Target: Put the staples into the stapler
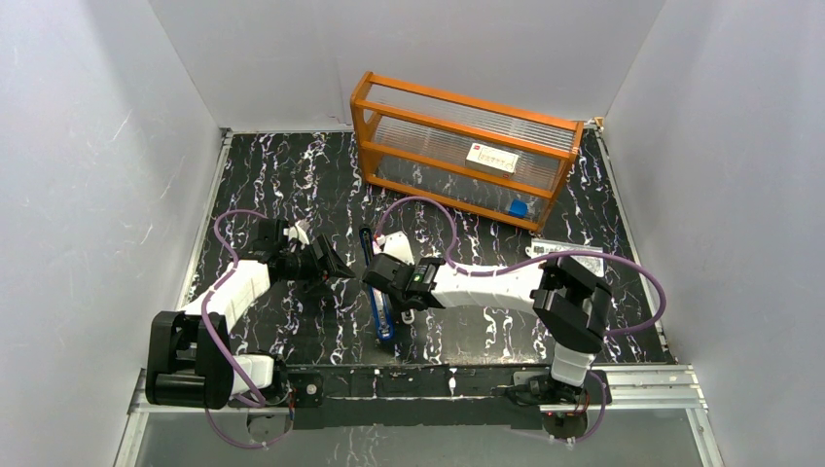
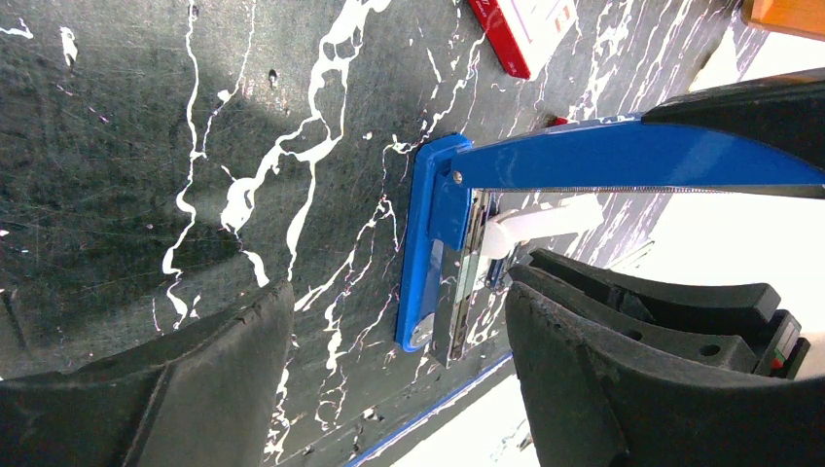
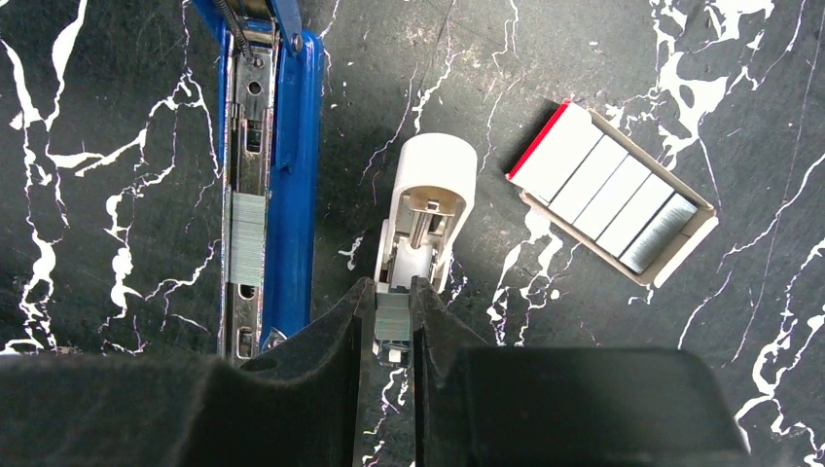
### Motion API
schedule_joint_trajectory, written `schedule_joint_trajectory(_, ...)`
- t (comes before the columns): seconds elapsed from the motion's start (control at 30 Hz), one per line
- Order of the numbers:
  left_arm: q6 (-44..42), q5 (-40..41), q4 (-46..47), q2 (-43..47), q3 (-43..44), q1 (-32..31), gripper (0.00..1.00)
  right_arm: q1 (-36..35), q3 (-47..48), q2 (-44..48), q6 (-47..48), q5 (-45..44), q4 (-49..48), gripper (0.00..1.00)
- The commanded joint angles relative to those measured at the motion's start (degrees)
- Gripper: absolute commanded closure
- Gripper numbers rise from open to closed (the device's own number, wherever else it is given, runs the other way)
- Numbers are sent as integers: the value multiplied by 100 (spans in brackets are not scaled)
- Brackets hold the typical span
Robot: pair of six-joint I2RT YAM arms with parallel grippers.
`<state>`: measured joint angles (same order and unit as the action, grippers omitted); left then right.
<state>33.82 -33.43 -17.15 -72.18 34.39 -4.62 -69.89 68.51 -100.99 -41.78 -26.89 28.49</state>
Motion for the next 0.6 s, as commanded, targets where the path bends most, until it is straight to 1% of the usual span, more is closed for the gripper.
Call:
schedule_joint_trajectory(0.0, -82, -11, -87, 46, 108, -12, 24, -16, 245, -33, -94, -202, -33, 74)
schedule_joint_trajectory(0.57, -69, -14, -68, 46, 94, -12, 24, -16, 145, -2, -190, -305, -28, 74)
